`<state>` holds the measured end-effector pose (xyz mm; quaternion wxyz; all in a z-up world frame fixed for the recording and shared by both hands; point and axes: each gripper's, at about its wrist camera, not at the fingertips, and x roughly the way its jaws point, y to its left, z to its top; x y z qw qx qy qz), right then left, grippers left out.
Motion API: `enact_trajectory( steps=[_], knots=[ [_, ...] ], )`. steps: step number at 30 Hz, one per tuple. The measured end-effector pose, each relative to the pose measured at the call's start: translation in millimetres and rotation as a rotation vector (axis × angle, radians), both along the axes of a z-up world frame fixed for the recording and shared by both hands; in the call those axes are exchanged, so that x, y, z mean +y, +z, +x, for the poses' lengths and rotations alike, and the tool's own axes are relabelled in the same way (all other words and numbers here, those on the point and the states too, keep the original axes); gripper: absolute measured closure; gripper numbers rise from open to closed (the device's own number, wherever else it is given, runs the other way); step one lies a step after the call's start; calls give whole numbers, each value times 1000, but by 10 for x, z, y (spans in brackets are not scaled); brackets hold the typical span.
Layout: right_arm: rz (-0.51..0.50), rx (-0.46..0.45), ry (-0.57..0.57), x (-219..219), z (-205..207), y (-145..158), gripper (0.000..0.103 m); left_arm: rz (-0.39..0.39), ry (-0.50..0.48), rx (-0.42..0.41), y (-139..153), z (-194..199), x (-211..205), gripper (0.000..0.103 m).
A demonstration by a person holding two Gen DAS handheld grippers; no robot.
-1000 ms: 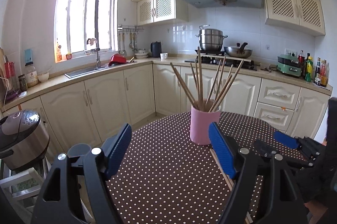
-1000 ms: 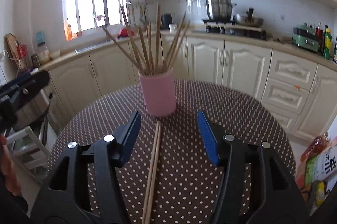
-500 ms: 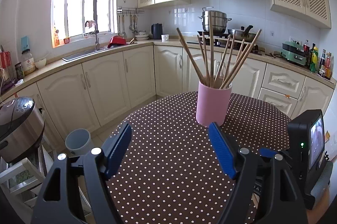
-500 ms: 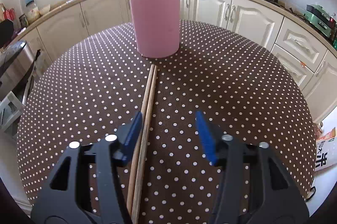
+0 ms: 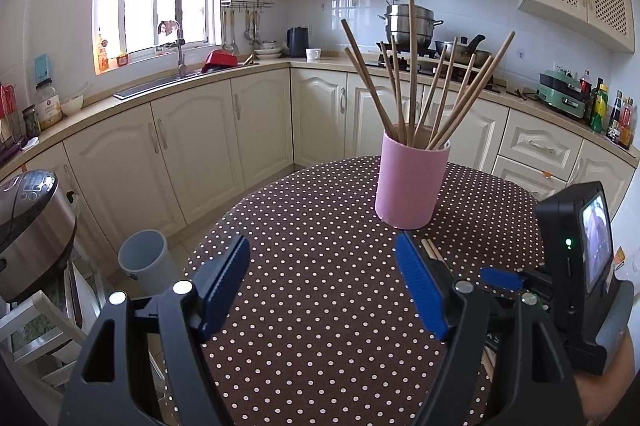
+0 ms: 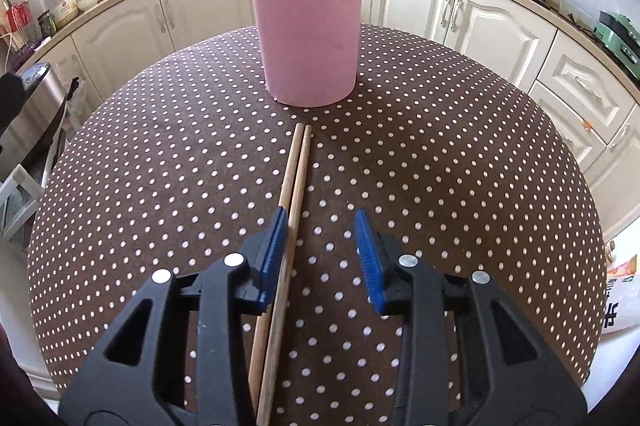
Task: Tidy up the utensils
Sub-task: 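Lower both tools to the last chopsticks and close each on one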
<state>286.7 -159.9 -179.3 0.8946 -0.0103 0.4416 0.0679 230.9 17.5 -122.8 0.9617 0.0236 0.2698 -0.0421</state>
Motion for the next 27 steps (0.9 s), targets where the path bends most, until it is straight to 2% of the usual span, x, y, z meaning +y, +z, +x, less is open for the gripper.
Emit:
enact_trajectory(
  steps=[5, 9, 13, 22, 27],
  knots=[
    [-14, 36, 19, 11, 212, -29, 70, 11, -15, 17, -35, 29, -78, 29],
    [-1, 44, 33, -15, 344, -2, 93, 14, -41, 57, -85, 85, -151, 29],
    [40, 59, 51, -201, 419, 2, 96, 5, -72, 125, -179, 186, -278, 29],
    [102, 67, 42, -692, 292, 5, 97, 17, -154, 304, -531, 465, -830, 29],
    [136, 67, 38, -825, 185, 12, 97, 85, -147, 408, -770, 664, -1101, 29]
  ],
)
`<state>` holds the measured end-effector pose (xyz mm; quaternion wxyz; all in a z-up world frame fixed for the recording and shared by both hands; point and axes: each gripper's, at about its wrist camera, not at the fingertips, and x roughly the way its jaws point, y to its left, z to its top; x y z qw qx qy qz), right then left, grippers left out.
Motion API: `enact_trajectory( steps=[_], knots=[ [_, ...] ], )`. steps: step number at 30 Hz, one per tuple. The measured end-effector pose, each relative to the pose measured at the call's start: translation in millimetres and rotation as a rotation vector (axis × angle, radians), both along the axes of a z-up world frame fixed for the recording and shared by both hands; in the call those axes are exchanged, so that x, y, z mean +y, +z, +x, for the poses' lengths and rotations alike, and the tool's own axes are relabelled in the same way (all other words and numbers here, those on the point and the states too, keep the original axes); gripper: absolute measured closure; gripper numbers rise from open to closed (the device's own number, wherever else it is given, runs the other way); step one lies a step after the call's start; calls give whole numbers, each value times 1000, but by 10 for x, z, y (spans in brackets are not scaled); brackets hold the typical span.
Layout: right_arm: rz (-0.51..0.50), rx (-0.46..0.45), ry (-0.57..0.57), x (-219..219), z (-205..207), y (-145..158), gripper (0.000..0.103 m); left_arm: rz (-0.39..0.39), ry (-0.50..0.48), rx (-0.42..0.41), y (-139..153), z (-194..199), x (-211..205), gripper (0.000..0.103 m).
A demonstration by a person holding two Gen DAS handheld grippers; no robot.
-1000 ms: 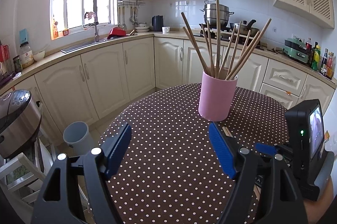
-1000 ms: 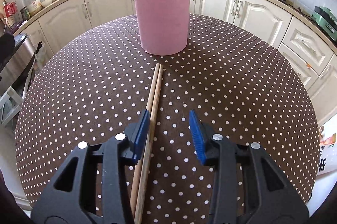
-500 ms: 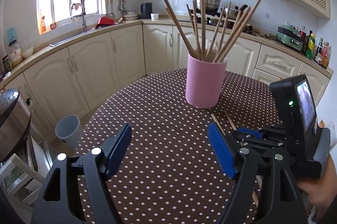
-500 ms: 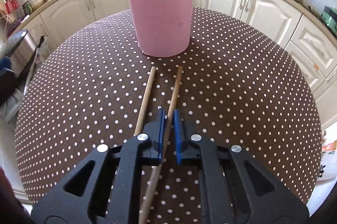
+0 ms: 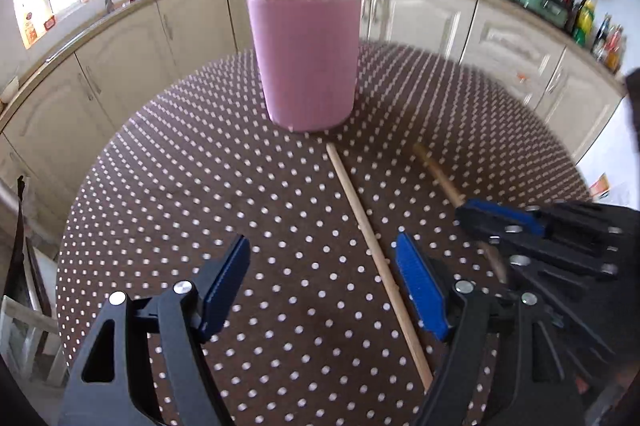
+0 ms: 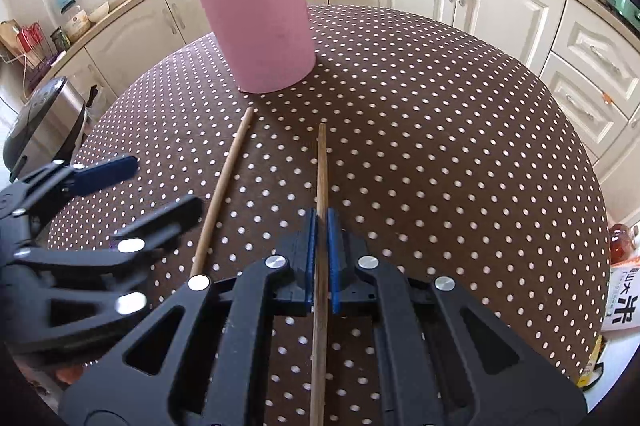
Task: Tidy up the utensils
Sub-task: 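Lower both tools to the last chopsticks and close each on one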
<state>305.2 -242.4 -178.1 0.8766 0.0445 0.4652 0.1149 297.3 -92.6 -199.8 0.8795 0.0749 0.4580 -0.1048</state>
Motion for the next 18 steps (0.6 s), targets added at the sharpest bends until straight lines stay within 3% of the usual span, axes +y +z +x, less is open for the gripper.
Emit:
enact_trajectory(
  steps=[5, 10, 15, 18],
  knots=[
    [23, -3, 2, -151, -88, -15, 97, 15, 20, 33, -98, 181, -133, 29],
    [28, -5, -1, -186, -105, -38, 97, 20, 15, 34, -119, 307, -256, 57],
    [20, -1, 4, -98, -48, -43, 97, 17, -21, 31, -89, 417, -406, 92],
    [0, 3, 5, -38, -3, -33, 97, 1, -17, 33, -74, 503, -458, 96]
  ],
)
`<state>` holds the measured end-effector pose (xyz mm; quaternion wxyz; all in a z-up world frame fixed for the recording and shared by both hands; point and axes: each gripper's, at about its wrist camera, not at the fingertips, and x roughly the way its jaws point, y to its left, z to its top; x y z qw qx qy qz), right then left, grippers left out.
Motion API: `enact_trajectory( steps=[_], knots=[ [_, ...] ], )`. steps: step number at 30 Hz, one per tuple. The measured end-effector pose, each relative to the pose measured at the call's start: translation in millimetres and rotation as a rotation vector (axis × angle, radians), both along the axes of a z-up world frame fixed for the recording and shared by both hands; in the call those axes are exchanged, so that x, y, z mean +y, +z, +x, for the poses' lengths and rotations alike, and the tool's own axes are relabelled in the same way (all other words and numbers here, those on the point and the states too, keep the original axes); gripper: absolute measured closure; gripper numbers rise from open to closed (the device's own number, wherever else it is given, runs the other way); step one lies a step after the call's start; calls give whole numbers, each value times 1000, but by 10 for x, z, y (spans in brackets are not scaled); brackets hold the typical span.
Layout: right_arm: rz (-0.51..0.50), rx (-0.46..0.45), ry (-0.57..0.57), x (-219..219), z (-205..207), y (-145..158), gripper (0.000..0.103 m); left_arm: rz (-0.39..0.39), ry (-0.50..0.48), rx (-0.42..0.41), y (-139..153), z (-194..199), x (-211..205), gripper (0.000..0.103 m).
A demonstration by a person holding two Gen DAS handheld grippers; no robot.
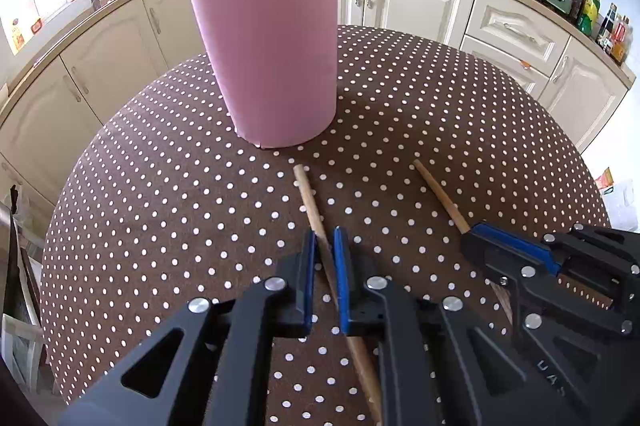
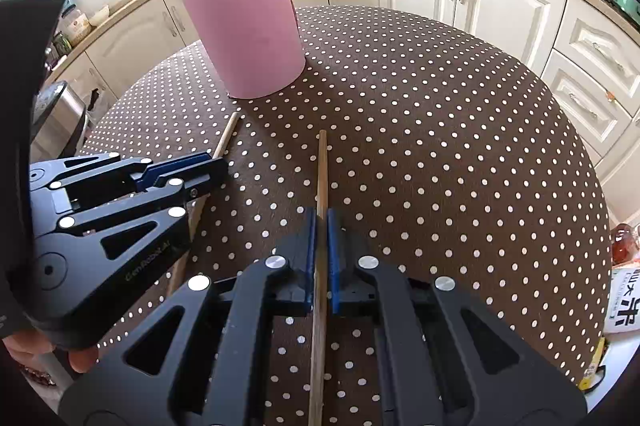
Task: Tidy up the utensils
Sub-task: 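Lower both tools to the last chopsticks and close each on one, then lift both chopsticks upright and carry them above the pink cup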
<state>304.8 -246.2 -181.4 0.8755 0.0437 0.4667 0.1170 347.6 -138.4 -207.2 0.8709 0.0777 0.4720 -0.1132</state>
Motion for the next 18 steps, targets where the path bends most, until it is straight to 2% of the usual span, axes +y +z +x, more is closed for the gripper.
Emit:
enact_trajectory(
  steps=[5, 11, 15, 18],
  knots=[
    [-59, 13, 12, 120, 96, 11, 96, -12, 3, 1, 19, 14, 106, 97],
    [-89, 19, 27, 244, 194, 22, 97, -40, -2, -16, 109, -173, 255, 97],
    [-57, -9, 25, 217, 126, 67, 97, -60, -10, -53, 294, -330, 321, 97],
    [-7, -53, 25, 202, 24, 218, 97, -86, -14, -89, 475, -464, 396, 97]
  ],
)
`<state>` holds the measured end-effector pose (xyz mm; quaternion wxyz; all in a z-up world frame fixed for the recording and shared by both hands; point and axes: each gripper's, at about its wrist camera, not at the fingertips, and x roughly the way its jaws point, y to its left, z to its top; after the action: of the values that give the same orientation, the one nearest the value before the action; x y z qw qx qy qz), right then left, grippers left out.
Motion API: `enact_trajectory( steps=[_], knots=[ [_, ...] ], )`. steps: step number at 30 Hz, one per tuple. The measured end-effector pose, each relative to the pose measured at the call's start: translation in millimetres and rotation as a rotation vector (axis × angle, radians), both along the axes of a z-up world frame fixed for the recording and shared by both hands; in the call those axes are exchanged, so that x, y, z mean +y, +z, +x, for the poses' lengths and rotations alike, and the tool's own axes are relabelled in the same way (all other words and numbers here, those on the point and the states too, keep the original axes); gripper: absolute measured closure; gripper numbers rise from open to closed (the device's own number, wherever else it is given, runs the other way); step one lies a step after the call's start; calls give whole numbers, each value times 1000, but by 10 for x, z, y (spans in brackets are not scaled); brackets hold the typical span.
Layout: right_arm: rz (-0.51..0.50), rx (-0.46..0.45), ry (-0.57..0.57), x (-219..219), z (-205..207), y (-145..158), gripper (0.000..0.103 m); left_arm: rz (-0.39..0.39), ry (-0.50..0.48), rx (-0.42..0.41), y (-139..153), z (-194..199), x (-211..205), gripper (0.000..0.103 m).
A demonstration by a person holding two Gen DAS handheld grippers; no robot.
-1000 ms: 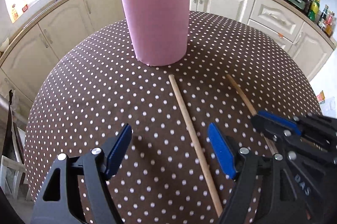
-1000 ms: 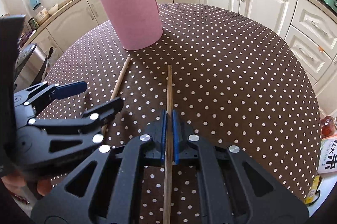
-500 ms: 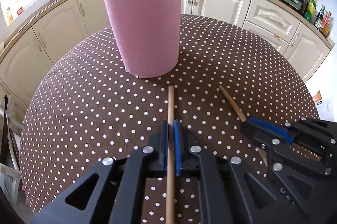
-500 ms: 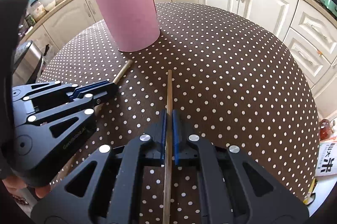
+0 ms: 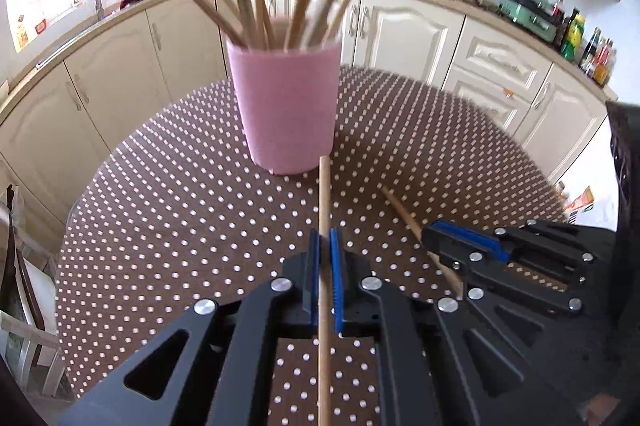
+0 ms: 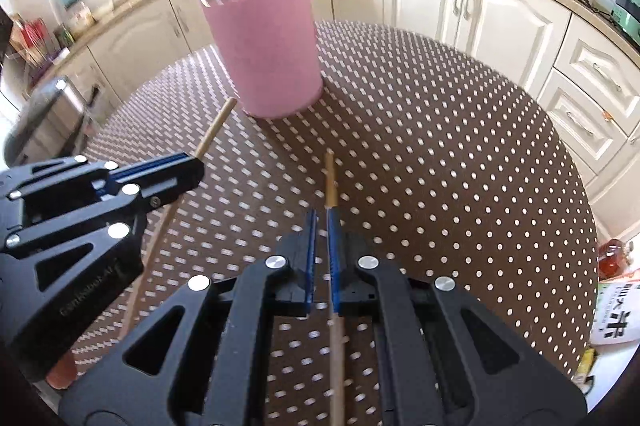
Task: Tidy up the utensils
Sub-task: 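Lift both chopsticks upright and carry them above the pink cup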
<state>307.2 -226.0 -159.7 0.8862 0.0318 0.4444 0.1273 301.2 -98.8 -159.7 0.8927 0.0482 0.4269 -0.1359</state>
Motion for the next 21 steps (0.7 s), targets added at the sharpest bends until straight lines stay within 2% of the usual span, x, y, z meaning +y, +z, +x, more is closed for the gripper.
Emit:
enact_trajectory(
  steps=[4, 7, 17, 21],
  knots=[
    [-4, -34, 13, 43, -95, 221, 97, -20, -2, -59, 269, -157, 83, 97],
    [-26, -10, 9, 51, -74, 198, 96, -19, 4, -70, 344, -222, 127, 97],
    [-131, 71, -6, 118, 37, -118, 96, -17, 10, -54, 267, -166, 243, 97],
    [-128, 95, -7, 106, 132, -232, 95, -14, 8, -40, 185, -73, 237, 97]
  ],
)
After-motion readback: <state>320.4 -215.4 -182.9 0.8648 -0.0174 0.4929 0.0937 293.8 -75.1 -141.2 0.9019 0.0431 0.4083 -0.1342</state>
